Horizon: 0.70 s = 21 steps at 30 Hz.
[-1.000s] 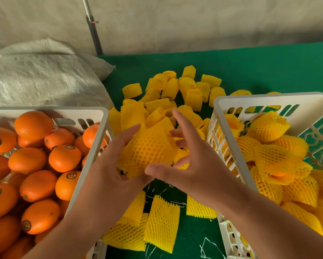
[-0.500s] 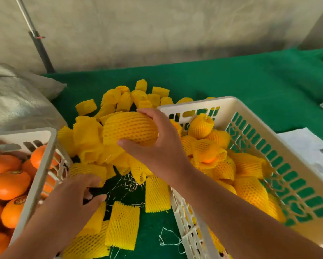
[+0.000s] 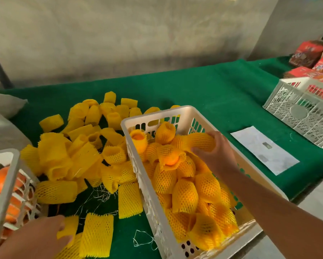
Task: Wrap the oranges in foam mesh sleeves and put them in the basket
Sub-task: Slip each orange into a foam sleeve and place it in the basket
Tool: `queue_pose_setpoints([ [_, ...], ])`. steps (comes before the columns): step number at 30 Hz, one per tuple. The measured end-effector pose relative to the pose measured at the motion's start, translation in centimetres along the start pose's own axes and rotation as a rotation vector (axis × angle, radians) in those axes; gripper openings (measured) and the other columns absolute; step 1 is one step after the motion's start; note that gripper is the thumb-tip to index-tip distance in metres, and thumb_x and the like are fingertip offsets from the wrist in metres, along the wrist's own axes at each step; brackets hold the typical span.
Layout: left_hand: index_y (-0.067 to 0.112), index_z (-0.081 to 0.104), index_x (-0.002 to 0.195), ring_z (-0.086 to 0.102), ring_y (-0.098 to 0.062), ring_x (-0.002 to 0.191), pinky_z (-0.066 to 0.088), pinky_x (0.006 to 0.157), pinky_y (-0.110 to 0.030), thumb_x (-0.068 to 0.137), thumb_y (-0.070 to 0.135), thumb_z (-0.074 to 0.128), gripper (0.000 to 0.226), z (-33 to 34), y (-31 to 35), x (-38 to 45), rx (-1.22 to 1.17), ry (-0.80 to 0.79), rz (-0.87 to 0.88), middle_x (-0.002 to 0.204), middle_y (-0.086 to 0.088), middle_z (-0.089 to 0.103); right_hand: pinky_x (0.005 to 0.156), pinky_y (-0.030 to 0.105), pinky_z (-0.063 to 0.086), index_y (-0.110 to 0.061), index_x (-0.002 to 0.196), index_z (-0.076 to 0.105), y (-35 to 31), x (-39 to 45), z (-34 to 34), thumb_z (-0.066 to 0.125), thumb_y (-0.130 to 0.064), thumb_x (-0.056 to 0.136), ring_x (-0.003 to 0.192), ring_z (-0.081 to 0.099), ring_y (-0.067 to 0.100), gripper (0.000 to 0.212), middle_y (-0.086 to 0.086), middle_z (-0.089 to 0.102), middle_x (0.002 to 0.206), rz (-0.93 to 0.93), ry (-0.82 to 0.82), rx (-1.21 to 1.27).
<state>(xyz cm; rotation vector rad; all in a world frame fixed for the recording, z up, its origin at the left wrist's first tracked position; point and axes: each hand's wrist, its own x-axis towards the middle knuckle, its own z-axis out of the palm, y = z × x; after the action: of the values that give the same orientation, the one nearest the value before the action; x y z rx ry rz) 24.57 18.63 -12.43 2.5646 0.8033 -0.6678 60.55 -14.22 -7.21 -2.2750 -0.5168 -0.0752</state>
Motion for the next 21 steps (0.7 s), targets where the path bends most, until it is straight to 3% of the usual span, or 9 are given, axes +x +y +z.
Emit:
queue_pose_setpoints([
  [2,0.038,0.049,0.115,0.057,0.005,0.094,0.044,0.083,-0.008,0.099,0.068,0.047,0.034,-0.3,0.5,0.1,0.027,-0.018,0.013,0.101,0.019,0.058,0.083,0.025,0.046,-0.031,0.141,0.049,0.9,1.5,1.7,0.085,-0.058,0.074,0.106,0.053,0.01,0.081,-0.004,0.055,0.131,-0.001,0.009,-0.092],
  [4,0.034,0.047,0.117,0.055,0.006,0.093,0.039,0.077,-0.005,0.103,0.063,0.044,0.032,-0.6,0.9,0.2,0.055,-0.032,0.014,0.1,0.019,0.054,0.09,0.035,0.05,-0.032,0.143,0.047,1.7,2.2,3.0,0.083,-0.058,0.076,0.113,0.053,0.014,0.081,-0.003,0.054,0.135,0.016,-0.011,-0.163],
  [9,0.032,0.034,0.095,0.046,0.004,0.08,0.032,0.063,-0.009,0.106,0.059,0.039,0.029,-0.6,0.7,0.7,0.121,-0.035,0.075,0.09,0.016,0.044,0.103,0.046,0.052,-0.03,0.15,0.041,3.1,1.6,3.7,0.083,-0.056,0.08,0.13,0.055,0.025,0.086,-0.002,0.056,0.146,0.032,-0.086,-0.229],
  [11,0.031,0.04,0.106,0.046,0.003,0.085,0.032,0.068,-0.01,0.106,0.059,0.039,0.029,-0.4,0.3,1.1,0.129,0.003,0.116,0.095,0.016,0.044,0.105,0.049,0.052,-0.031,0.151,0.04,1.9,1.1,2.5,0.082,-0.056,0.081,0.131,0.056,0.026,0.086,0.0,0.056,0.149,0.026,-0.073,-0.213],
  [13,0.027,0.044,0.127,0.047,0.001,0.095,0.036,0.08,-0.014,0.105,0.061,0.038,0.041,0.0,0.1,1.0,0.136,0.039,0.161,0.111,0.014,0.05,0.104,0.049,0.053,-0.034,0.151,0.041,0.0,-0.4,0.8,0.079,-0.058,0.083,0.127,0.058,0.024,0.081,-0.004,0.055,0.149,-0.004,-0.052,-0.177],
  [16,0.025,0.044,0.138,0.052,-0.003,0.108,0.041,0.089,-0.018,0.104,0.061,0.041,0.05,0.1,0.0,-0.3,0.081,0.059,0.153,0.127,0.011,0.055,0.094,0.037,0.056,-0.047,0.144,0.046,-3.5,-6.0,-1.1,0.066,-0.075,0.083,0.124,0.056,0.003,0.07,-0.024,0.055,0.14,-0.043,-0.09,-0.047],
  [18,0.028,0.045,0.139,0.053,-0.004,0.11,0.044,0.089,-0.02,0.103,0.061,0.043,0.049,-0.4,0.9,-0.8,0.075,0.104,0.072,0.126,0.012,0.055,0.091,0.028,0.055,-0.051,0.139,0.047,-5.6,-10.8,-1.0,0.057,-0.086,0.081,0.12,0.056,-0.007,0.068,-0.032,0.055,0.135,-0.038,-0.199,-0.007],
  [21,0.035,0.049,0.122,0.056,-0.006,0.104,0.049,0.087,-0.024,0.103,0.058,0.043,0.031,-0.6,2.3,-1.8,0.173,0.157,-0.039,0.118,0.013,0.057,0.091,0.033,0.057,-0.05,0.14,0.045,-8.1,-15.7,0.9,0.063,-0.079,0.082,0.109,0.062,-0.007,0.067,-0.025,0.058,0.132,0.047,-0.361,0.042],
])
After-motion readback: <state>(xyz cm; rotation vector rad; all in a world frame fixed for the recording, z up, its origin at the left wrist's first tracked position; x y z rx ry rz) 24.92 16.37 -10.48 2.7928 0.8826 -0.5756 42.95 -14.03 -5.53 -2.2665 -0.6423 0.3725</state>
